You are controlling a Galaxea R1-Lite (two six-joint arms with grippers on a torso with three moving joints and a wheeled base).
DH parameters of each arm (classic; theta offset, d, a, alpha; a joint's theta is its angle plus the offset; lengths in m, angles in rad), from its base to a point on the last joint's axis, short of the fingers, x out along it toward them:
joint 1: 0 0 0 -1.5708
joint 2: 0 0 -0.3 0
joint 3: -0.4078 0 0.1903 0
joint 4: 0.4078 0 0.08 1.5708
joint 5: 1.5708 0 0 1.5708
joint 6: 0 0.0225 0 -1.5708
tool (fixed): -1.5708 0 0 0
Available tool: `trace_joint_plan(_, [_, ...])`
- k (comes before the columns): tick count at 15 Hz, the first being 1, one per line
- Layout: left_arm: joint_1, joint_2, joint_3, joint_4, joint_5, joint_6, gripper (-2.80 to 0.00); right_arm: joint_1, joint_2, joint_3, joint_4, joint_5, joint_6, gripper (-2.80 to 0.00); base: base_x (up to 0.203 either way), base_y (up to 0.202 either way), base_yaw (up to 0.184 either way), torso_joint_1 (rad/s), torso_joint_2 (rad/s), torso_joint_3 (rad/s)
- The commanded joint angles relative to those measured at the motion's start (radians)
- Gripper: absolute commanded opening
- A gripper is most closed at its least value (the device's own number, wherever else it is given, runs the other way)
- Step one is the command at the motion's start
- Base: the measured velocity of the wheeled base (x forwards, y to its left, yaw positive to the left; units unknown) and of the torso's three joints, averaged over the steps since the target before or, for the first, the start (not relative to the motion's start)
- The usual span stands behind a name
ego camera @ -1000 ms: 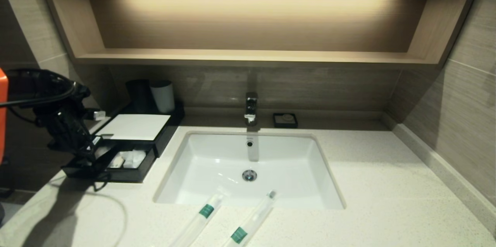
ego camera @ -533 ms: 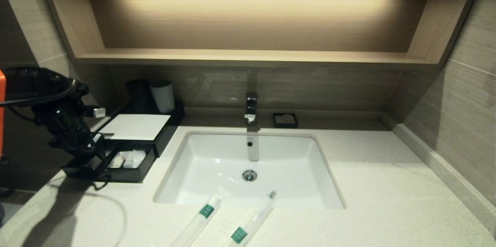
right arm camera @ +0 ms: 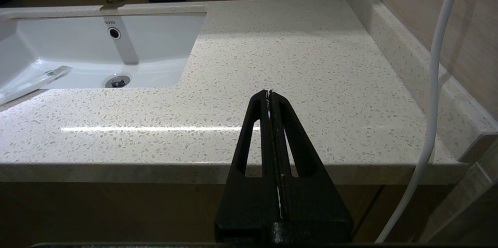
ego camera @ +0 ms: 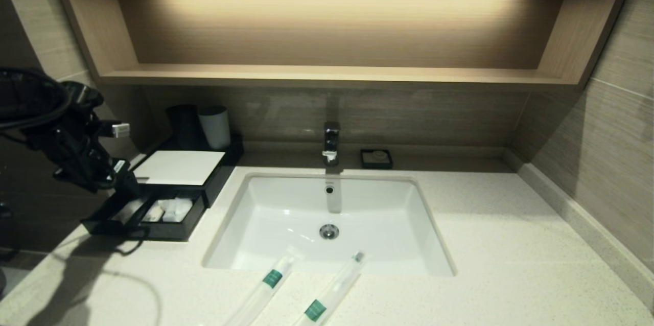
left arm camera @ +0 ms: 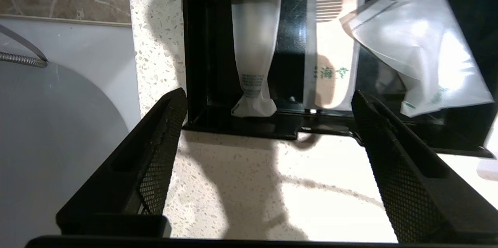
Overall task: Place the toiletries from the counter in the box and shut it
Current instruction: Place the bathroom toiletry into the drawer
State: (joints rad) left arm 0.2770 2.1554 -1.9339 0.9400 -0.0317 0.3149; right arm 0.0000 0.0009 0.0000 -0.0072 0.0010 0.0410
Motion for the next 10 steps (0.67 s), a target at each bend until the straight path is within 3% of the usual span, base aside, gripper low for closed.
trace_joint_plan(1, [-0.002, -0.060, 0.001, 0.008, -0.006, 0.000, 0.00, 0.000, 0.001, 0.000, 0.000, 0.001, 0.000, -2.80, 0.000, 0.000, 0.000, 0.000, 0.00, 0.000])
trace_joint_plan(2, [-0.006, -0.084, 0.006, 0.010, -0.007, -0.007, -2.80, 0.000, 0.001, 0.000, 0.000, 0.001, 0.000, -2.80, 0.000, 0.000, 0.000, 0.000, 0.00, 0.000])
trace_joint_plan(6, [-0.048, -0.217, 0.102, 0.011, -0.059, -0.017, -2.80, 0.000, 0.001, 0.000, 0.000, 0.001, 0.000, -2.80, 0.000, 0.000, 0.000, 0.000, 0.00, 0.000])
trace_joint_plan(10, [-0.139, -0.361, 0.274, 0.004, -0.098, -0.014, -2.80, 0.000, 0.001, 0.000, 0.000, 0.001, 0.000, -2.80, 0.000, 0.000, 0.000, 0.000, 0.00, 0.000])
